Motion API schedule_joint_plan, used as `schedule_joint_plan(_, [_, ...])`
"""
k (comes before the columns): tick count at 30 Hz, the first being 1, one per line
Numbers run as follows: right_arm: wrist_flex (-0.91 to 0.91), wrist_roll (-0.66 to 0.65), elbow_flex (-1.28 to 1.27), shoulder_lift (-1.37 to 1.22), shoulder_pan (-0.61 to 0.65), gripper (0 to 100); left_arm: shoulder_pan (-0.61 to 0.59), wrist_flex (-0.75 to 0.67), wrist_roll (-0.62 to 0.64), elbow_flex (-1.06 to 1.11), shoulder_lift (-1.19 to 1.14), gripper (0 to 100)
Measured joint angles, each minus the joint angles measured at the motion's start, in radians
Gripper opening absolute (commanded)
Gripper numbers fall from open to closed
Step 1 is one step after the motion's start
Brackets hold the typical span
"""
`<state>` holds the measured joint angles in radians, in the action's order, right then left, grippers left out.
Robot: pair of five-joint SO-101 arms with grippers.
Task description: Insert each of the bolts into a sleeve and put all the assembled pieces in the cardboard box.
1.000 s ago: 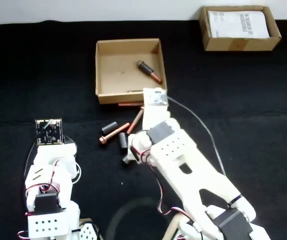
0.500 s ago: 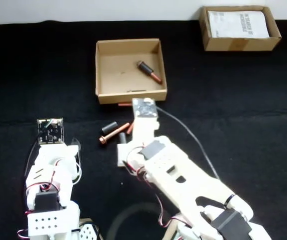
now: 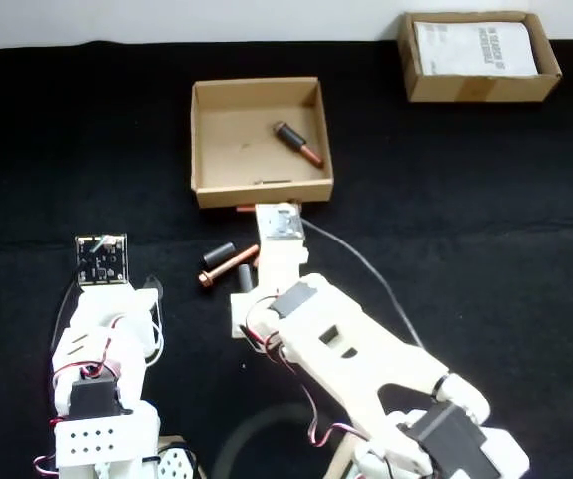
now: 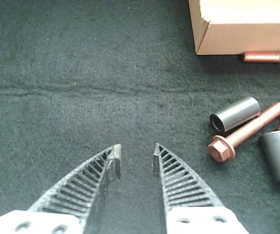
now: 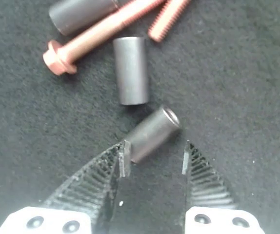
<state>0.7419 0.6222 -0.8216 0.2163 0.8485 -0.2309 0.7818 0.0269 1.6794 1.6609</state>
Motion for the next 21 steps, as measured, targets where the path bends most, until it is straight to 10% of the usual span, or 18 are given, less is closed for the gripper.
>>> schedule_joint_plan(14, [0.002, 0.0, 0.181, -0.253, 0.0, 16.0, 0.0, 0.0, 0.0, 0.0, 0.0, 13])
schedule_joint_plan(21, [0.023, -0.002, 0.187, -0.272, -0.014, 0.9, 0.0, 0.0, 0.0, 0.0, 0.0, 13])
